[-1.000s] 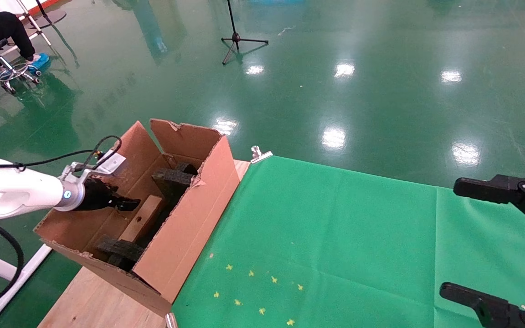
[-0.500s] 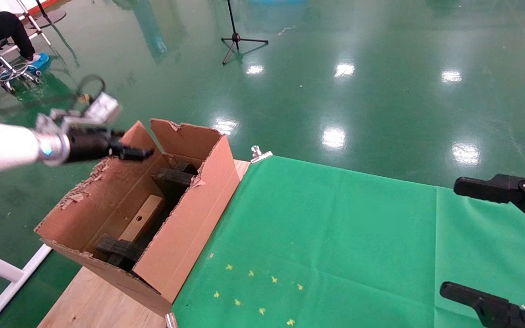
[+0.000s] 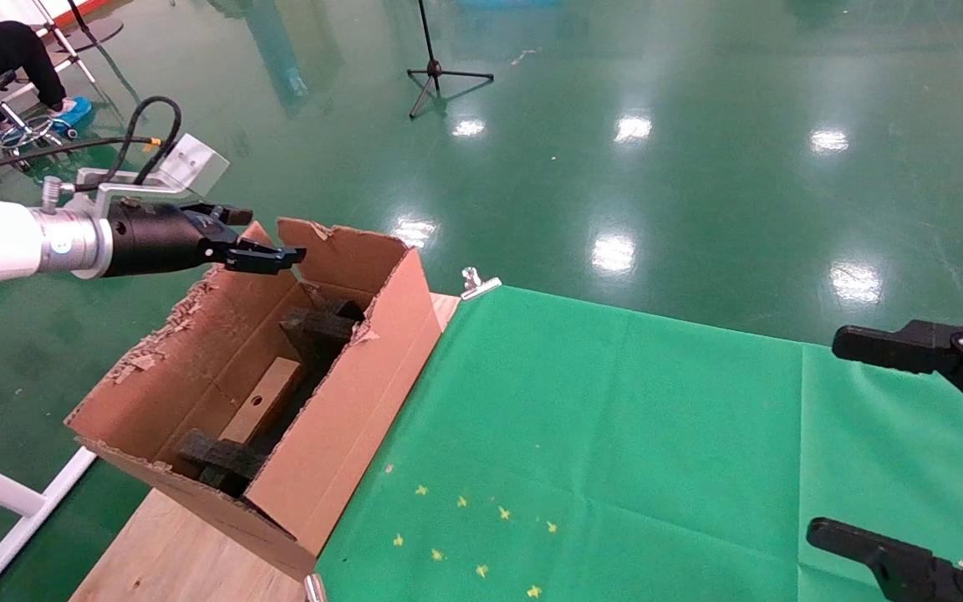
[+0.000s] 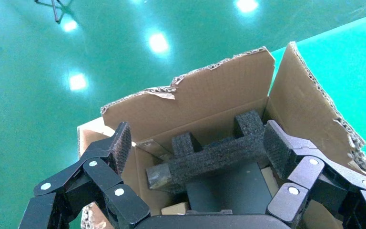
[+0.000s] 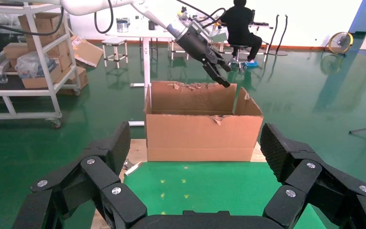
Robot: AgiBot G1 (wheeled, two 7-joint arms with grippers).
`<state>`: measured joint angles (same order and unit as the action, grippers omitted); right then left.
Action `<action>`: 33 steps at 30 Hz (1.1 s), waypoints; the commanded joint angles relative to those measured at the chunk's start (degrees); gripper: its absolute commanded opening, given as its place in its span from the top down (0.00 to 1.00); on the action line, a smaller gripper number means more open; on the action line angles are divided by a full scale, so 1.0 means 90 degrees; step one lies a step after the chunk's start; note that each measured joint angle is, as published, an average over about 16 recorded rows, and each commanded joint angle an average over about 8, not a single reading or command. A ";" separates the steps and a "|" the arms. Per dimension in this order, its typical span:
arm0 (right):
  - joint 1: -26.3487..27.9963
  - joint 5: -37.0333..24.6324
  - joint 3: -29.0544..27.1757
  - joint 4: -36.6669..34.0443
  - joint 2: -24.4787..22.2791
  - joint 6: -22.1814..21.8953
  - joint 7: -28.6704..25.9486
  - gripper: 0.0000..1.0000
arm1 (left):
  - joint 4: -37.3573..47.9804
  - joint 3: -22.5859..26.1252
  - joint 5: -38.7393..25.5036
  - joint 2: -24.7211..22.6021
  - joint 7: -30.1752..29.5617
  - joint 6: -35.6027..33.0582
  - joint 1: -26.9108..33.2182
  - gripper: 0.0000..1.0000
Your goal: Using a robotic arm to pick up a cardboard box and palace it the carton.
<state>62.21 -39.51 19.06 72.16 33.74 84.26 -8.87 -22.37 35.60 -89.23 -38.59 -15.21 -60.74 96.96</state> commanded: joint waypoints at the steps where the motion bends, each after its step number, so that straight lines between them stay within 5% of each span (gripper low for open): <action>1: 0.0000 0.0000 0.0000 0.0000 0.0000 0.0000 0.0000 0.00 | 0.0059 0.0011 -0.0028 -0.0017 0.0018 0.0044 0.0007 0.00; 33: 0.0001 0.0002 0.0003 -0.0001 -0.0001 0.0000 0.0002 0.00 | -0.2825 -0.1088 0.2634 0.0189 0.0261 -0.1366 -0.1976 0.00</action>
<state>62.22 -39.50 19.08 72.15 33.74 84.26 -8.86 -47.77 25.81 -65.56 -36.90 -12.86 -73.02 79.20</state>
